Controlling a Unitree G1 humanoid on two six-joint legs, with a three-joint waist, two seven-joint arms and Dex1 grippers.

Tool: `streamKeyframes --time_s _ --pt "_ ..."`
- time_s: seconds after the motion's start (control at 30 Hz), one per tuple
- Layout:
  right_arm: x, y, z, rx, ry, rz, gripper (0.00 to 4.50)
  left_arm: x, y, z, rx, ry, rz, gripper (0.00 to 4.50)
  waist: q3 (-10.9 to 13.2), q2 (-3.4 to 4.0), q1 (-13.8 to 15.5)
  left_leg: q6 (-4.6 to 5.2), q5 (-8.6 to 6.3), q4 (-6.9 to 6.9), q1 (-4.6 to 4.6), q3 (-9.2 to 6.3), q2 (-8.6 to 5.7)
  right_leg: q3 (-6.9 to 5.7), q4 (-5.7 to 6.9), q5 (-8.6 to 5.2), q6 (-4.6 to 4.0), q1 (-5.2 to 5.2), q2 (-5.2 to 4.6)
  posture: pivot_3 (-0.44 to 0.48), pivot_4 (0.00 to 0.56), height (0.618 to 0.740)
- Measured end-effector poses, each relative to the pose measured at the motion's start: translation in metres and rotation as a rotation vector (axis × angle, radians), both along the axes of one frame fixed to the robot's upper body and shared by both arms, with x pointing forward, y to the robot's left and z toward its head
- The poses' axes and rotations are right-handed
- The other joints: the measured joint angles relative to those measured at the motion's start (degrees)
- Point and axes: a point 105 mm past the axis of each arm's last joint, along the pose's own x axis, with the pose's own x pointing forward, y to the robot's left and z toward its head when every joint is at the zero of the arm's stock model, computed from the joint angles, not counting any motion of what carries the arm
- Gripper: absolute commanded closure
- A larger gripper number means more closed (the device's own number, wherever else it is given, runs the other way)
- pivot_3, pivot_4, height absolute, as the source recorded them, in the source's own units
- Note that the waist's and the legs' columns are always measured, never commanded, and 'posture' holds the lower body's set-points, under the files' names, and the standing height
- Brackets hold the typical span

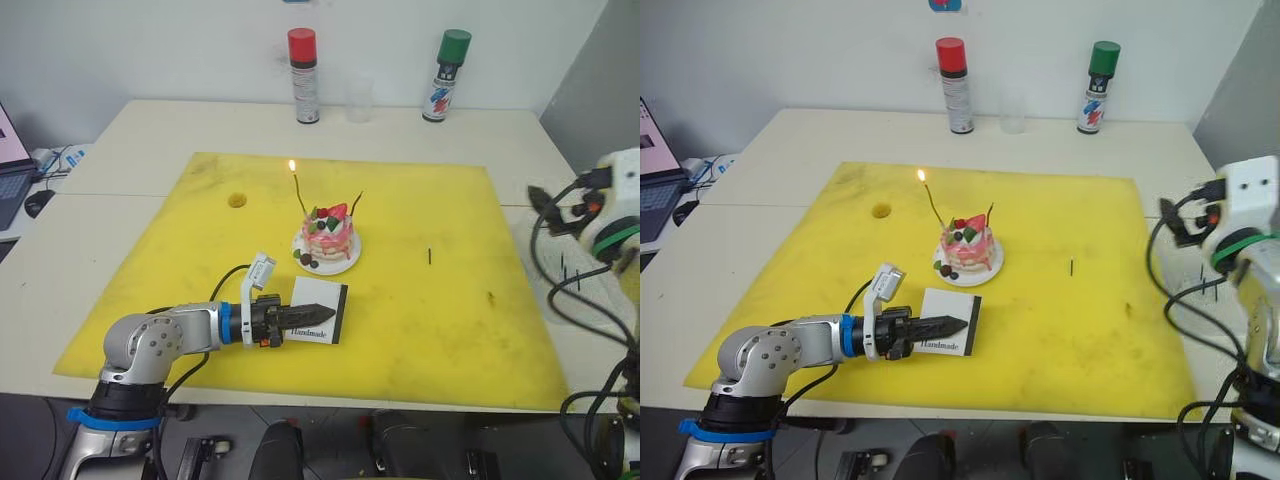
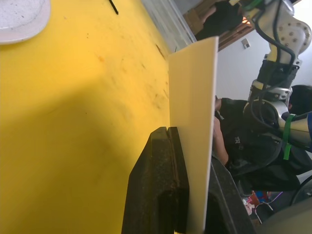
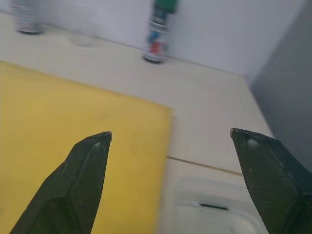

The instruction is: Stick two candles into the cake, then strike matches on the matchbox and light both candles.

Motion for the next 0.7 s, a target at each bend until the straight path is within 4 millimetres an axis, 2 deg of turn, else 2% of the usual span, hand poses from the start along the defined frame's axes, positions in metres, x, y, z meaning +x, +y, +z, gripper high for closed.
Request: streamKeyframes --time_s 0.1,0.17,0.37,0.6,0.7 --pt "-0.011 0.051 -0.046 0.028 0.095 0.124 0.33 0.001 0.003 0.001 0.013 -0.005 0.003 4.5 0.0 0.0 0.0 -0.01 0.01 0.01 -0.04 0.0 -0.02 0.04 0.01 0.0 0.0 -0.04 -0.01 0.0 0.15 0.704" --pt "-0.013 0.069 -0.069 0.065 0.138 0.124 0.33 0.001 0.005 0.001 0.022 -0.006 0.005 4.5 0.0 0.01 -0.01 -0.02 0.01 0.08 -0.06 0.03 -0.01 0.07 0.01 0.02 0.04 -0.05 -0.02 0.0 0.15 0.704" --pt "-0.006 0.081 -0.085 0.073 0.096 0.029 0.33 0.001 0.007 0.001 0.033 -0.006 0.008 4.5 0.0 0.01 0.02 -0.02 0.01 0.06 -0.04 0.02 0.0 0.02 0.01 0.02 0.04 -0.05 -0.01 0.0 0.15 0.704" --pt "0.001 0.096 -0.115 0.151 0.176 -0.041 0.33 0.0 0.009 0.002 0.038 -0.007 0.005 4.5 0.0 0.01 0.04 -0.02 0.01 0.01 -0.08 0.02 0.01 0.02 0.0 -0.01 -0.02 -0.08 -0.01 0.0 0.15 0.704" --pt "0.003 0.096 -0.121 0.164 0.196 -0.069 1.22 0.0 0.009 0.002 0.039 -0.007 0.004 4.5 0.0 0.01 0.03 -0.02 0.01 0.01 -0.06 0.02 0.01 0.01 0.0 -0.01 -0.01 -0.08 -0.01 0.0 0.15 0.704"
